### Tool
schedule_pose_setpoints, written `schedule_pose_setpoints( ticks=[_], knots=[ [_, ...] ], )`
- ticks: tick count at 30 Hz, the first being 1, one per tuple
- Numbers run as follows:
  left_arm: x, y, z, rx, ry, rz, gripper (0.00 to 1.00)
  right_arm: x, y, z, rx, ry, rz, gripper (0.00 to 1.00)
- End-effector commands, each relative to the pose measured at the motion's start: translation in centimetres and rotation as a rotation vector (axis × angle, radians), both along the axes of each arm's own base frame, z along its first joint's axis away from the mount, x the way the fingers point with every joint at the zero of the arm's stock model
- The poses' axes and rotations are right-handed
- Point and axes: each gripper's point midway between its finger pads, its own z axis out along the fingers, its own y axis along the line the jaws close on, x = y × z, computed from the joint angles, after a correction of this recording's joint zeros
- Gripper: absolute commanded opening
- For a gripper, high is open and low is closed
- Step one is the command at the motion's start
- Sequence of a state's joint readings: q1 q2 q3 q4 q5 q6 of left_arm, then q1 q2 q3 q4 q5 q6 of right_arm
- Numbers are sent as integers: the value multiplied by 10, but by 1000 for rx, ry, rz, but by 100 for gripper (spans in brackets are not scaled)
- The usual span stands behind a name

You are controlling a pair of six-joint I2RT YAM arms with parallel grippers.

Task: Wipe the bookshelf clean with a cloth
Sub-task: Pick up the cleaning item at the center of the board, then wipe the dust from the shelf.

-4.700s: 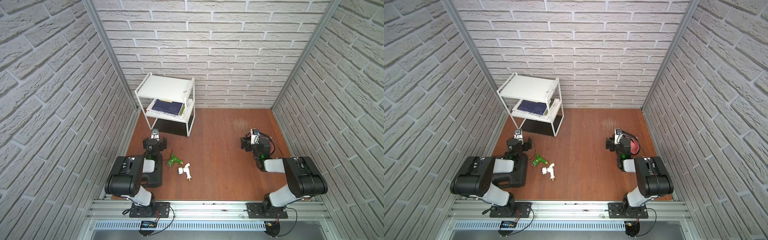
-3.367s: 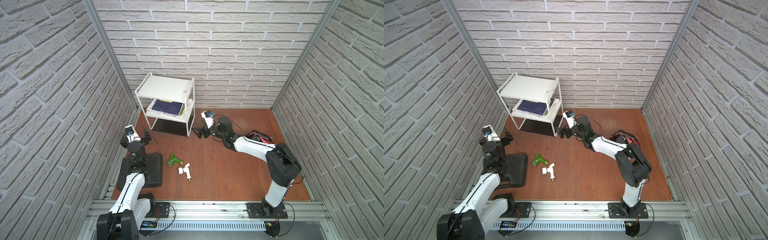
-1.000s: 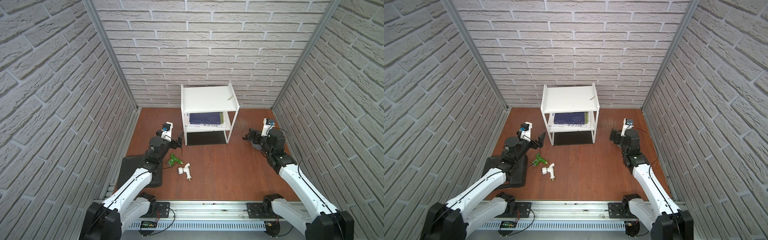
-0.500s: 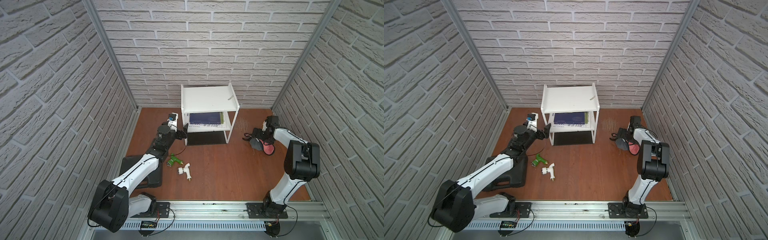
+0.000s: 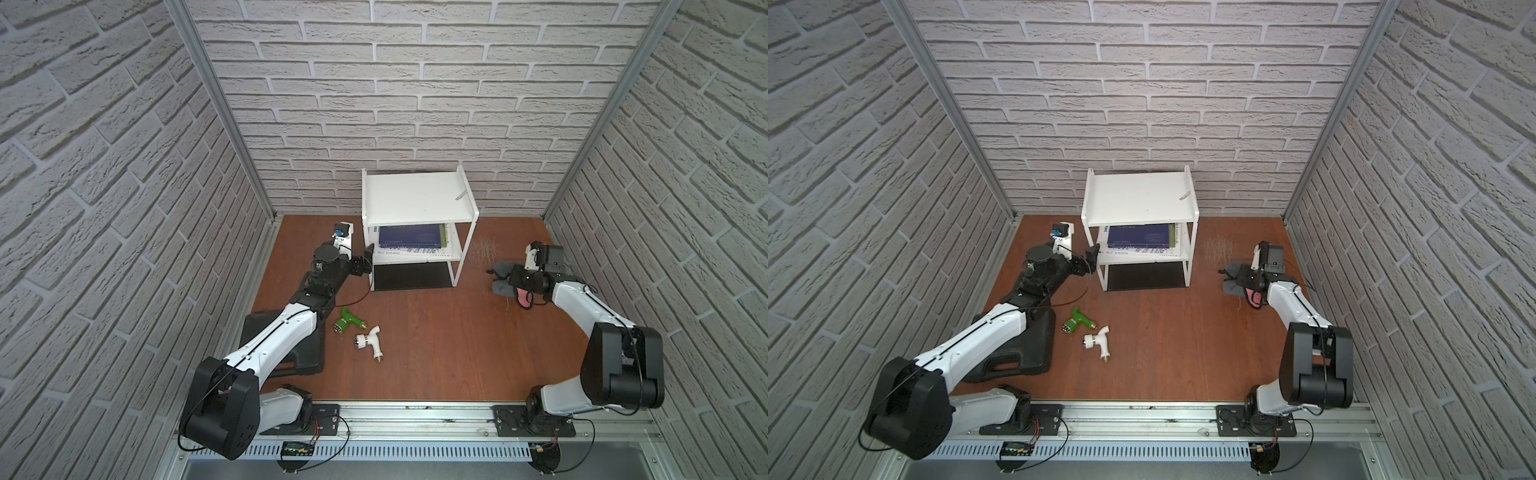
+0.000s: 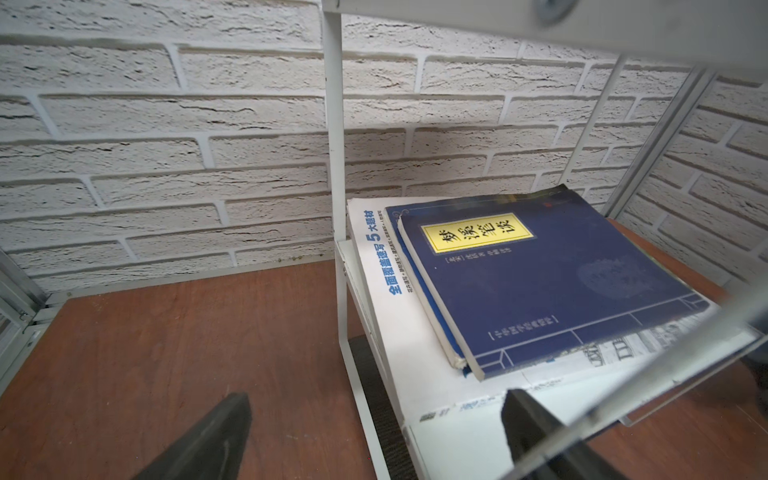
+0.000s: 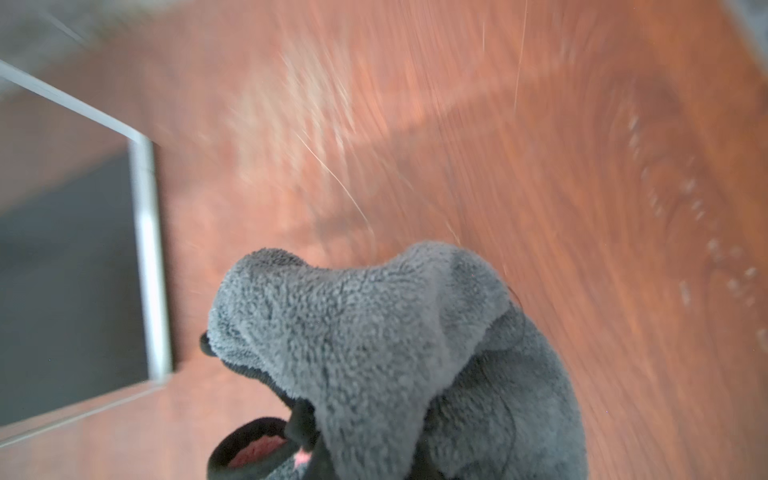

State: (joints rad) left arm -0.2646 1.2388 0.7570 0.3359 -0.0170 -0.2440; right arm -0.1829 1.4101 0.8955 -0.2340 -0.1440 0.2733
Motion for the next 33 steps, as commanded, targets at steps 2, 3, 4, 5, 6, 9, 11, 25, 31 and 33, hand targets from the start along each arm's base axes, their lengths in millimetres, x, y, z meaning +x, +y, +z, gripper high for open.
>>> schedule_pose_setpoints(
  ticks=[2, 3, 4, 5, 6, 9, 11, 25, 31, 33],
  knots=[
    [4, 2, 27, -34, -58, -7, 92, 2, 35, 93, 22, -309, 121, 3],
    [4, 2, 28, -36, -63, -12, 90, -3, 45, 103, -1, -342, 152, 3],
    [4, 2, 30, -42, -64, -25, 87, -10, 53, 117, -36, -390, 177, 3],
    [4, -1, 31, -53, -62, -51, 83, -21, 63, 129, -71, -442, 207, 3],
    [3, -4, 34, -61, -68, -80, 79, -27, 67, 135, -95, -480, 211, 3],
    [-4, -21, 44, -79, -100, -189, 72, -50, 75, 163, -161, -634, 201, 3],
    [-4, -25, 46, -76, -98, -211, 66, -65, 80, 180, -188, -739, 220, 3],
    [28, -25, 18, 39, -42, -260, 2, -97, 278, 165, -210, -931, 1129, 3],
    [35, -24, 4, 24, -24, -339, 3, -79, 395, 73, -585, -745, 1529, 3],
    [34, -28, 1, 21, -19, -367, 3, -70, 430, 66, -708, -810, 1574, 3]
  ],
)
